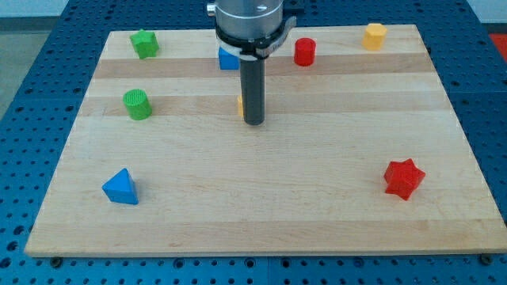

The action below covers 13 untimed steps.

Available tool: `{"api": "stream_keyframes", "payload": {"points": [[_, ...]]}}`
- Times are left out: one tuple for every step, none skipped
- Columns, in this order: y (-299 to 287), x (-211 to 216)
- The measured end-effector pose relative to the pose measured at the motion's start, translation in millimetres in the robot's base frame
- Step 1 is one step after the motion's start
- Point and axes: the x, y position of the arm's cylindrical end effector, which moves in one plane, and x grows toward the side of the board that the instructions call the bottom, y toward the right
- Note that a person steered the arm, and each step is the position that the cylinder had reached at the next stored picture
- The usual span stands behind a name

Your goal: Place the yellow heart at the top center of the board

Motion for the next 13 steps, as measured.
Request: {"api": "stream_keyframes", "payload": {"points": [[-9.8,-15.4],[-27.2,-15.8],[-36.7,-17.9],[-31.8,-26.7],[-30.7,-46.7],[-30.1,-61.6],[-24.7,-65.2],[-7.9,-64.3],[3.6,-64.1],[2.4,-79.4],[-6.7,-95.4],[-6.7,-107.7],[-6.7,-118.9]]}}
